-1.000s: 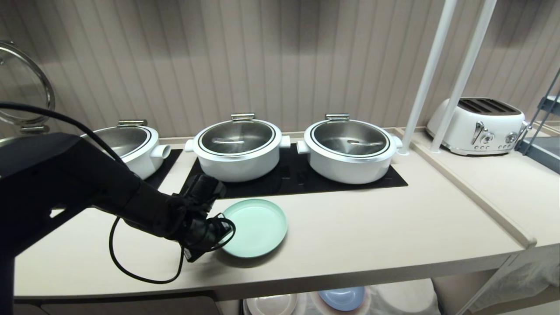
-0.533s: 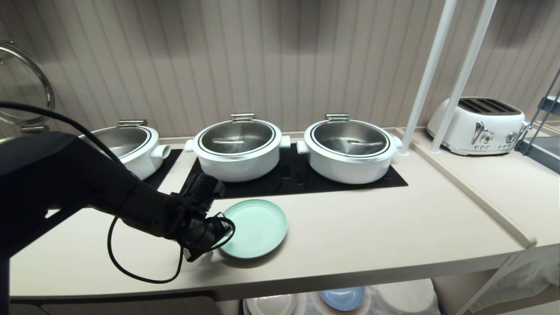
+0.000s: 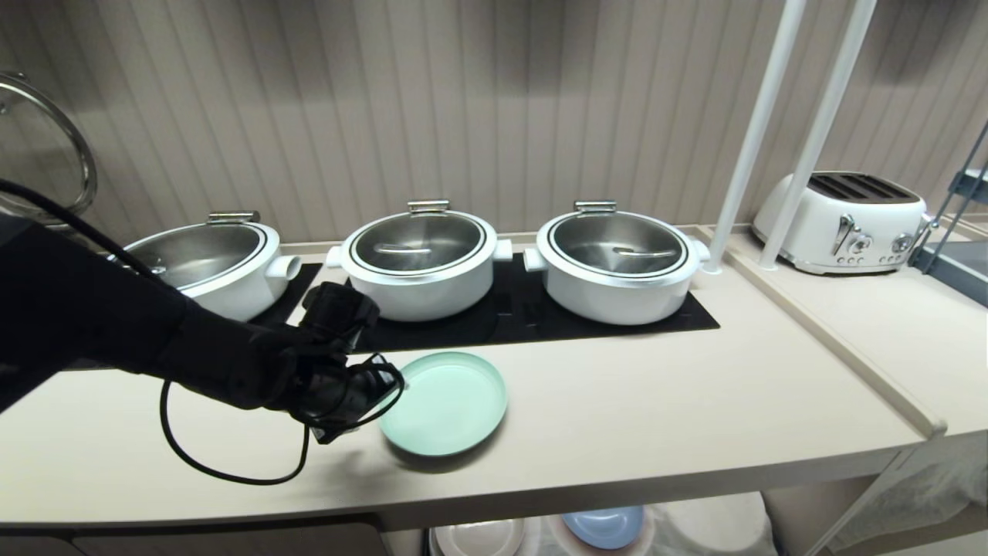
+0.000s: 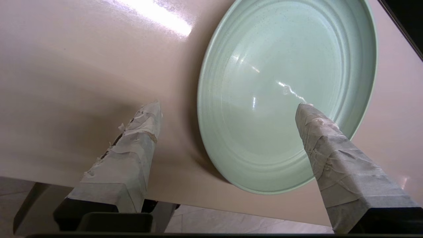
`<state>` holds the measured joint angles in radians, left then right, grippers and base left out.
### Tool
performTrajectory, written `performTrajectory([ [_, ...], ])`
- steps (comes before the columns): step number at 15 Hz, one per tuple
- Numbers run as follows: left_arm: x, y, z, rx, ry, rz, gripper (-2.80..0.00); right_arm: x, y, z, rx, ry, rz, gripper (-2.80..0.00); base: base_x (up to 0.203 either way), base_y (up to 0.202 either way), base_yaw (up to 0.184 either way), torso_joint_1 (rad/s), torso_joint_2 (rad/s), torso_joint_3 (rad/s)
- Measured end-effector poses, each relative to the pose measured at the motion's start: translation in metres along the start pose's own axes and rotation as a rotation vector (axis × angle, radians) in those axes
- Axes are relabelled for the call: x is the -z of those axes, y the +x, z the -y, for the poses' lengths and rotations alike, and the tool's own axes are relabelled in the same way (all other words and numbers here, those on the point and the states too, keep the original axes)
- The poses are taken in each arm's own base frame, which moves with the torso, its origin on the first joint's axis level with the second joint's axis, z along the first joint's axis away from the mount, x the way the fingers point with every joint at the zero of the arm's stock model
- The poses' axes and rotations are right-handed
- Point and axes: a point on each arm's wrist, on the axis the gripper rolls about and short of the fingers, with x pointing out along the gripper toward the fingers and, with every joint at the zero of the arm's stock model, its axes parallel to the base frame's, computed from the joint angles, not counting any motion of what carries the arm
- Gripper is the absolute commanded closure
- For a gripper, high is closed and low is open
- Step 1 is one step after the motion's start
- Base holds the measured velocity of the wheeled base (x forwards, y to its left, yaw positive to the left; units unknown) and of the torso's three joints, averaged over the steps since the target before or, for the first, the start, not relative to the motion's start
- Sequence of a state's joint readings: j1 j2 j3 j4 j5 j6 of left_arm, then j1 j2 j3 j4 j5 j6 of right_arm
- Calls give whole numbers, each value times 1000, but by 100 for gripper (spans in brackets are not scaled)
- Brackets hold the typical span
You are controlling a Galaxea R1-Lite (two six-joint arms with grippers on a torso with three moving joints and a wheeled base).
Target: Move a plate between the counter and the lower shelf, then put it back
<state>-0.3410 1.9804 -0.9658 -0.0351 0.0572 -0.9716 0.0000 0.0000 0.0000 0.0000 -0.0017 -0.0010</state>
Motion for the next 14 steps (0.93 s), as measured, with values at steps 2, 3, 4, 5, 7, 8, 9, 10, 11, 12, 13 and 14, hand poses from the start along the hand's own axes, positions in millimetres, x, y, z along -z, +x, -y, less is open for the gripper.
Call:
performTrajectory([
  [2, 0, -8, -5, 0, -6, 6, -280, 0, 0, 0, 0, 0, 0, 0, 0, 0, 0, 0, 0, 0],
  [3, 0, -12, -10, -3, -7, 8, -280, 0, 0, 0, 0, 0, 0, 0, 0, 0, 0, 0, 0, 0],
  [4, 1, -18, -14, -6, -3, 10, -280, 0, 0, 0, 0, 0, 0, 0, 0, 0, 0, 0, 0, 0],
  [5, 2, -24, -17, -4, 4, 13, -280, 0, 0, 0, 0, 0, 0, 0, 0, 0, 0, 0, 0, 0],
  [7, 6, -38, -27, 0, 34, 20, -280, 0, 0, 0, 0, 0, 0, 0, 0, 0, 0, 0, 0, 0],
  [8, 9, -44, -33, -4, 49, 19, -280, 0, 0, 0, 0, 0, 0, 0, 0, 0, 0, 0, 0, 0],
  [9, 11, -50, -38, -4, 54, 21, -280, 0, 0, 0, 0, 0, 0, 0, 0, 0, 0, 0, 0, 0],
  [10, 14, -55, -42, -3, 55, 21, -280, 0, 0, 0, 0, 0, 0, 0, 0, 0, 0, 0, 0, 0],
  [11, 16, -59, -45, 1, 56, 24, -280, 0, 0, 0, 0, 0, 0, 0, 0, 0, 0, 0, 0, 0],
  [12, 17, -64, -47, 7, 57, 27, -280, 0, 0, 0, 0, -1, 0, 0, 0, 0, 0, 0, 0, 0],
  [13, 17, -68, -47, 16, 58, 35, -280, 0, 0, 0, 0, 0, 0, 0, 0, 0, 0, 0, 0, 0],
  [14, 18, -71, -47, 24, 59, 40, -280, 0, 0, 0, 0, -1, 0, 0, 0, 0, 0, 0, 0, 0],
])
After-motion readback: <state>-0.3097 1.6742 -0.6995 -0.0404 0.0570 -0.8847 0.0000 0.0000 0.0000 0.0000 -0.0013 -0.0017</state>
